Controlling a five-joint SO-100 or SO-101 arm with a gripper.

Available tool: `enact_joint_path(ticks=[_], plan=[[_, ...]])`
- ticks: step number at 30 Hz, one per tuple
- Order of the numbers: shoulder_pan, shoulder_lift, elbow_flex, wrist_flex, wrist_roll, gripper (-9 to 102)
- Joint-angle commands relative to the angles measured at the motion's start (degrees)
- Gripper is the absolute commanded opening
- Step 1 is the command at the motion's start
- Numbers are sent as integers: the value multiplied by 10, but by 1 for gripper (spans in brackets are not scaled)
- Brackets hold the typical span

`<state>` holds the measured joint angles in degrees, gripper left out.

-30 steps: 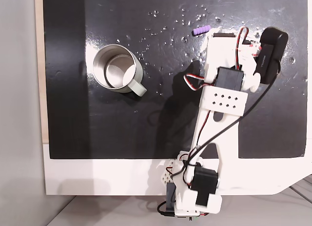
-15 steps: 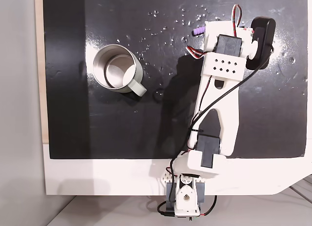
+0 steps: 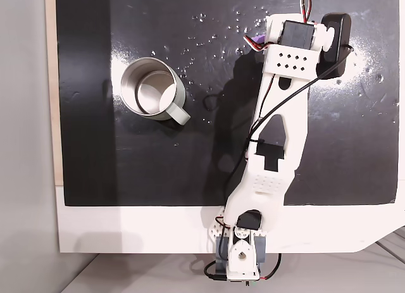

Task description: Grasp a pengrip and put it in the cup.

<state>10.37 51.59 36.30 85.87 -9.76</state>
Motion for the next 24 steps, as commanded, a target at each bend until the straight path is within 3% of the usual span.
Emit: enact_joint_path(ticks=[1, 5, 24], plan=[[-5, -47, -149, 56, 4, 20], [-10, -219, -453, 178, 3, 21], [-18, -301, -475, 141, -5, 20]])
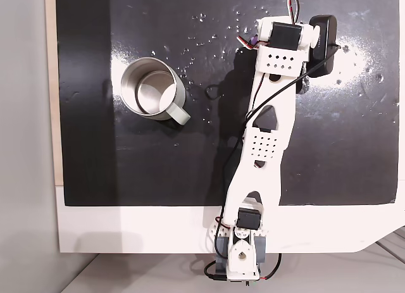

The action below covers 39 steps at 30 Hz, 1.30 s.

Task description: Grasp a pengrip and put it in the cup.

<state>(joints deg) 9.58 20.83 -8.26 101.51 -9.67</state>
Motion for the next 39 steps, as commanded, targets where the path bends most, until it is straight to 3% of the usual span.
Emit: enact_joint_path(ticks=[1, 7, 16, 21, 32, 39], plan=[[-11, 3, -29, -21, -8, 20], [-15, -16, -29, -48, -15, 18], [-8, -40, -29, -53, -17, 1], [-4, -18, -29, -42, -11, 0], [-18, 193, 23, 11, 9, 0], [-33, 410, 158, 16, 9, 0]])
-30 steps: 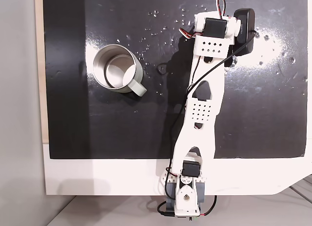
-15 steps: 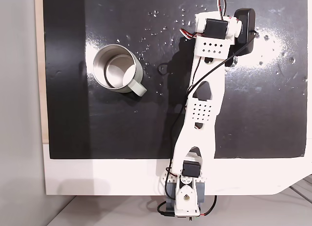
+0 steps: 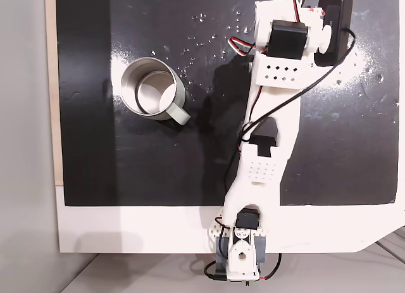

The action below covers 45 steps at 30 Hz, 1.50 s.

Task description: Grasp a pengrip and put it in the cup.

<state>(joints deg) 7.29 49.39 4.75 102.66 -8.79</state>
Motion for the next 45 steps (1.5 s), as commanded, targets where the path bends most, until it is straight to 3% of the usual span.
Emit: enact_joint_path(ticks=[1, 9, 19, 40, 45], plan=[[-17, 154, 45, 5, -1, 0], [-126, 341, 182, 7, 5, 0], [-265, 403, 361, 7, 26, 0], [-353, 244, 314, 4, 11, 0], [-359, 243, 314, 4, 14, 16]])
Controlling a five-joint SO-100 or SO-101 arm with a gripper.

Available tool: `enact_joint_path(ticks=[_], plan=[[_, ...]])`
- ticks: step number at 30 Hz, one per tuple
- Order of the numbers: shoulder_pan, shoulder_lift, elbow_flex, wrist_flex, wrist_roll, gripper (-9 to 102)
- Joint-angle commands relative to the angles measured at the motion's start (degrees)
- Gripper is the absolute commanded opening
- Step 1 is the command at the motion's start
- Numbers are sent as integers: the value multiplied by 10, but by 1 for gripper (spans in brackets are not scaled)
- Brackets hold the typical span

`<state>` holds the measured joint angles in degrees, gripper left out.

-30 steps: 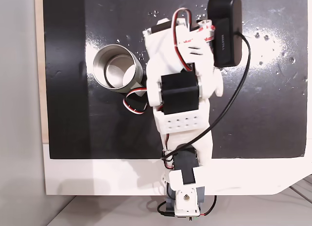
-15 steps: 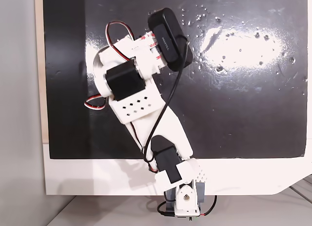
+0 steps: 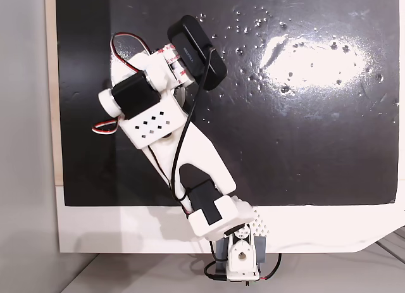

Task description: Grasp a pengrip and put it in the cup.

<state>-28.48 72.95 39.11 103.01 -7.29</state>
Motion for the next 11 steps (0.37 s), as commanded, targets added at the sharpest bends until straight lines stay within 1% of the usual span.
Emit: enact_joint_path(ticks=[1, 3, 11], plan=[[-2, 8, -30, 0, 0, 18], [-3, 10, -30, 1, 1, 19], [0, 17, -30, 1, 0, 19]])
